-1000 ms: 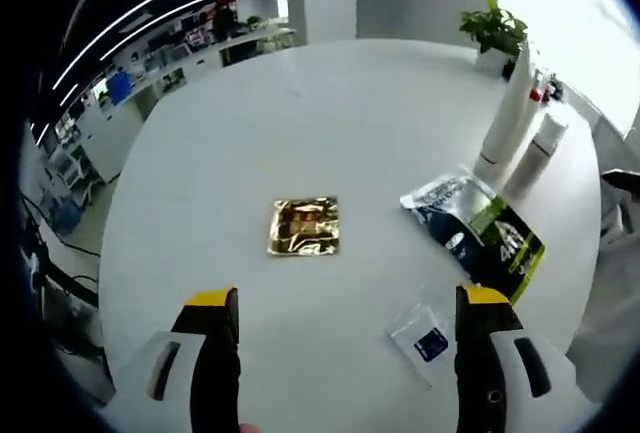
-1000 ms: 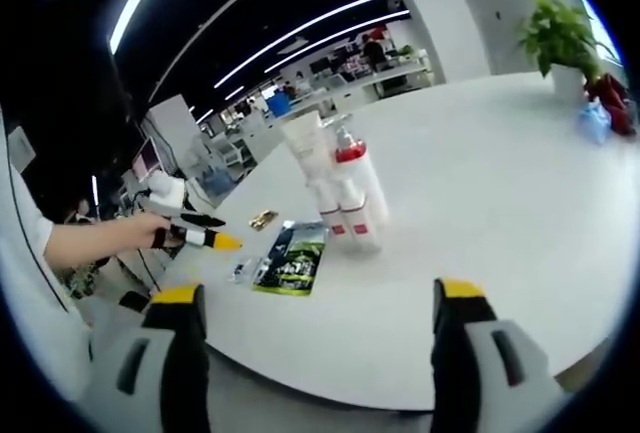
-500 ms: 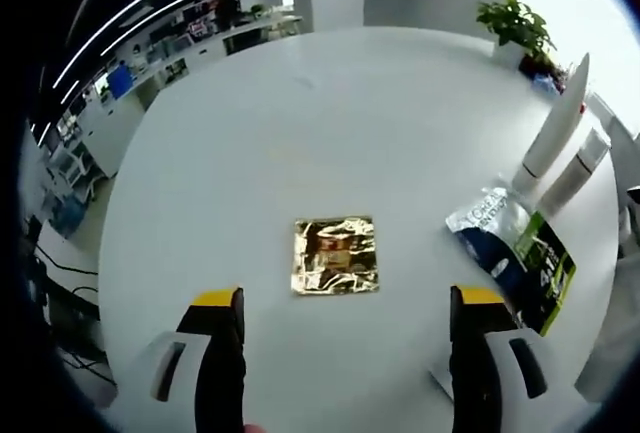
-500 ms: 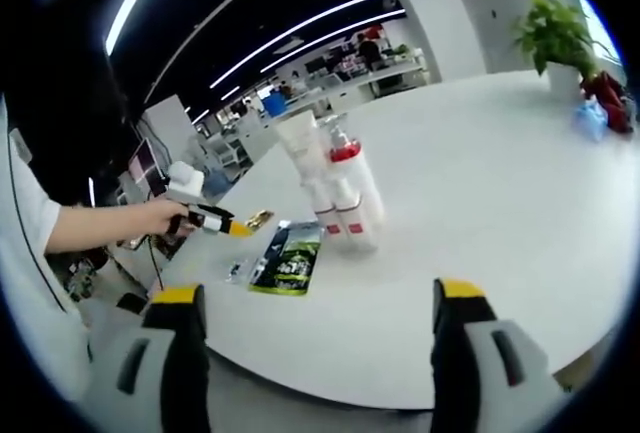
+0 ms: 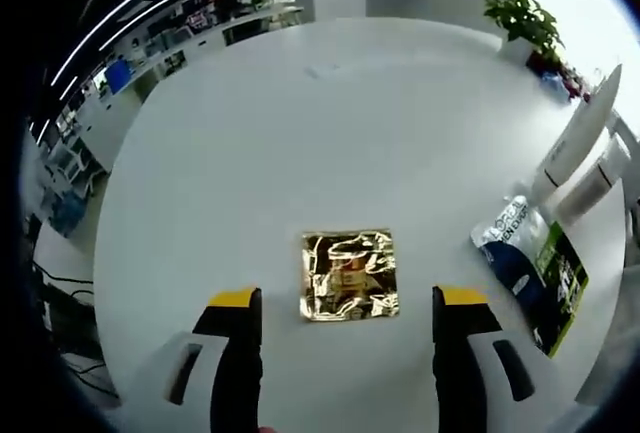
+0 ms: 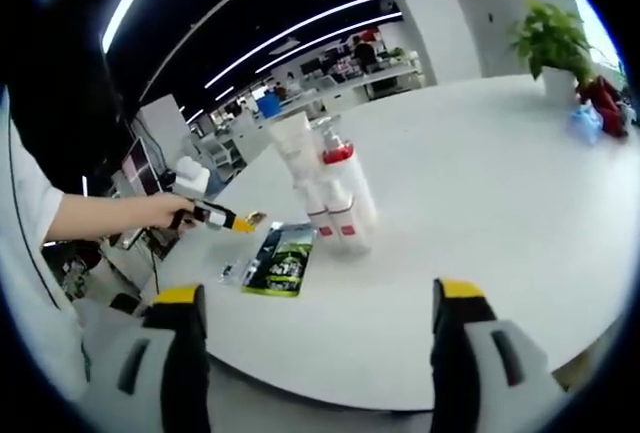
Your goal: Arrange the skincare products in the storage area until every visible bottle or jar stands upright without overlapping.
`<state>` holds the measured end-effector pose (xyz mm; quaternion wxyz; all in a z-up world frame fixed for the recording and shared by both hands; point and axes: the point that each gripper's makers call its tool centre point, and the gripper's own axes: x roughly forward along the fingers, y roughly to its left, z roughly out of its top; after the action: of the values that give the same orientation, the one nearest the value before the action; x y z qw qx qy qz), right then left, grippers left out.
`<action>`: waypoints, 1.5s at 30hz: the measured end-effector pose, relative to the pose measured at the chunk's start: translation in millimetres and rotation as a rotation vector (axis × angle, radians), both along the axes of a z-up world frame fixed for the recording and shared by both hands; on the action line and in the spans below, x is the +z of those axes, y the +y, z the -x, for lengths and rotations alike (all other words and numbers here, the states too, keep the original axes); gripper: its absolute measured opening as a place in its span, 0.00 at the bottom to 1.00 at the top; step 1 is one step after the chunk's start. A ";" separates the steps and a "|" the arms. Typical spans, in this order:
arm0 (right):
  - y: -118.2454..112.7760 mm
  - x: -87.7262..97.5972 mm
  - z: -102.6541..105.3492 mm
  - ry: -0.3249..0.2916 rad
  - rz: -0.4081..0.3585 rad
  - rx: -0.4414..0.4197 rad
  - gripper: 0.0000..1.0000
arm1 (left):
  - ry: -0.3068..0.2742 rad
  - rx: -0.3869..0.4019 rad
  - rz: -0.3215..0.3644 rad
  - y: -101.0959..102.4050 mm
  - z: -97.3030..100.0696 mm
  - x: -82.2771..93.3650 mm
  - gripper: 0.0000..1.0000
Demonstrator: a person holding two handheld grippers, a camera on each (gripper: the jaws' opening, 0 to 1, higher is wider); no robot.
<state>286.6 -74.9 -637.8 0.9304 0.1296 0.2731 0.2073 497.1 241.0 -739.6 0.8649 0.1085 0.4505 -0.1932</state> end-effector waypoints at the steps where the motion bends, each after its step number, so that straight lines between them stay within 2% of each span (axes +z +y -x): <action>1: 0.0 -0.1 -0.1 0.001 -0.001 0.000 0.94 | 0.003 -0.002 -0.003 -0.3 0.0 -0.6 0.64; 8: -0.1 -1.1 0.0 0.007 0.000 -0.001 0.94 | 0.031 -0.015 -0.010 -0.9 -2.3 -4.6 0.54; 15: -0.6 -1.1 -0.2 0.008 -0.002 -0.004 0.94 | 0.046 -0.001 0.003 -2.0 -1.5 -5.0 0.51; 20: -0.4 -1.4 -0.1 0.009 -0.002 -0.002 0.94 | 0.053 0.018 0.002 1.4 -1.6 -3.1 0.38; 29: -0.1 -0.8 -0.2 0.006 -0.002 -0.001 0.94 | 0.062 0.075 0.034 1.5 -1.4 0.2 0.34; 33: 0.3 -0.2 -0.4 0.002 -0.003 0.001 0.94 | 0.080 0.101 0.039 2.6 3.2 5.9 0.34; 45: 1.6 2.4 -0.5 -0.011 -0.011 0.006 0.93 | 0.105 0.207 0.113 -1.2 18.7 17.1 0.35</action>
<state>287.1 -73.4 -635.4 0.9305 0.1325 0.2671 0.2125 478.3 239.8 -722.5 0.8601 0.0022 0.4924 -0.1336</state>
